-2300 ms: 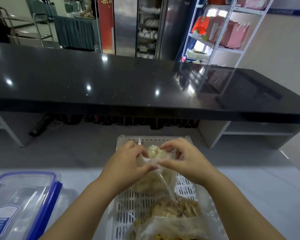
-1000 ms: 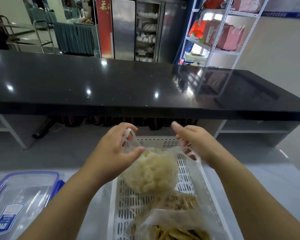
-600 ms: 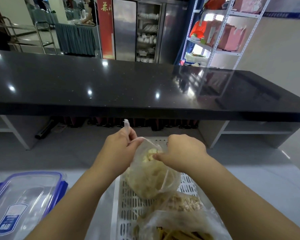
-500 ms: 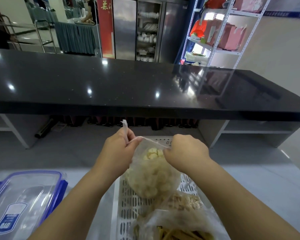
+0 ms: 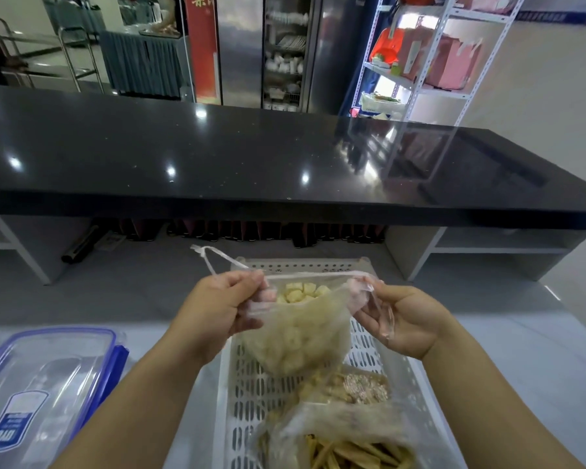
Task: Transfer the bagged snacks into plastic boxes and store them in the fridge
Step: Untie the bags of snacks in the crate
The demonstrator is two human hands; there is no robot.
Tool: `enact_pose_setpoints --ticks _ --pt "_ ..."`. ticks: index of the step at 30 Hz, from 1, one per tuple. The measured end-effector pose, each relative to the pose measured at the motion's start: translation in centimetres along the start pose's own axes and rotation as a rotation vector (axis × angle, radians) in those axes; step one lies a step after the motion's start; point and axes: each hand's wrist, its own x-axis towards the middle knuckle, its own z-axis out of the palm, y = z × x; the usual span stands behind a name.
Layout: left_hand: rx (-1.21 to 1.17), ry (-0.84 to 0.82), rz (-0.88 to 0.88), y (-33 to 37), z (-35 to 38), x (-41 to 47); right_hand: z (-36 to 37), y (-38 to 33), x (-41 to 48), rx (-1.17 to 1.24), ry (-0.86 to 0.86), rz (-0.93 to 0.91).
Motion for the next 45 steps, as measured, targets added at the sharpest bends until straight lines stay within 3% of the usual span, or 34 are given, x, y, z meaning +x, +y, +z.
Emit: enact_pose_setpoints --ticks 4,10,15,19,25,28,33,36,40,42,45 --pt "-0.476 -0.011 -0.111 -0.8 0.6 0.2 0.1 0.3 0.6 0.261 0.040 0.006" --pt "-0.910 0.025 -0.209 -1.6 1.1 0.7 -0.4 0.7 2.0 0.530 0.075 0.028" --pt "-1.144 -0.010 -0.258 -2.1 0.3 1.8 -0.8 1.0 2.1 0.464 0.002 0.137" --pt "-0.954 -0.105 -0.308 -2.4 -0.3 2.1 -1.2 0.5 2.3 0.401 -0.056 0.187" --pt "-0.347 -0.210 -0.334 -2.0 -0.2 1.1 -3.2 0.2 3.5 0.446 -0.115 0.180" --pt "-0.300 -0.311 -0.360 -1.8 -0.6 1.0 -2.8 0.2 3.2 0.254 -0.089 0.131" --pt "-0.795 -0.257 -0.412 -2.6 -1.5 2.1 -1.8 0.3 2.0 -0.379 0.115 -0.129" --pt "-0.832 -0.197 -0.360 -3.2 -1.8 1.7 -1.8 0.3 1.3 -0.544 0.231 -0.185" --pt "-0.679 -0.014 -0.300 -2.9 -1.9 0.3 -1.7 -0.3 -0.1 -0.790 0.393 -0.251" --pt "-0.480 0.064 -0.225 -2.7 -2.0 -0.4 -1.6 -0.6 -0.8 -0.911 0.439 -0.313" --pt "-0.091 0.212 -0.059 -2.6 -2.7 -1.4 -1.2 -1.3 -2.1 -1.329 0.571 -0.505"
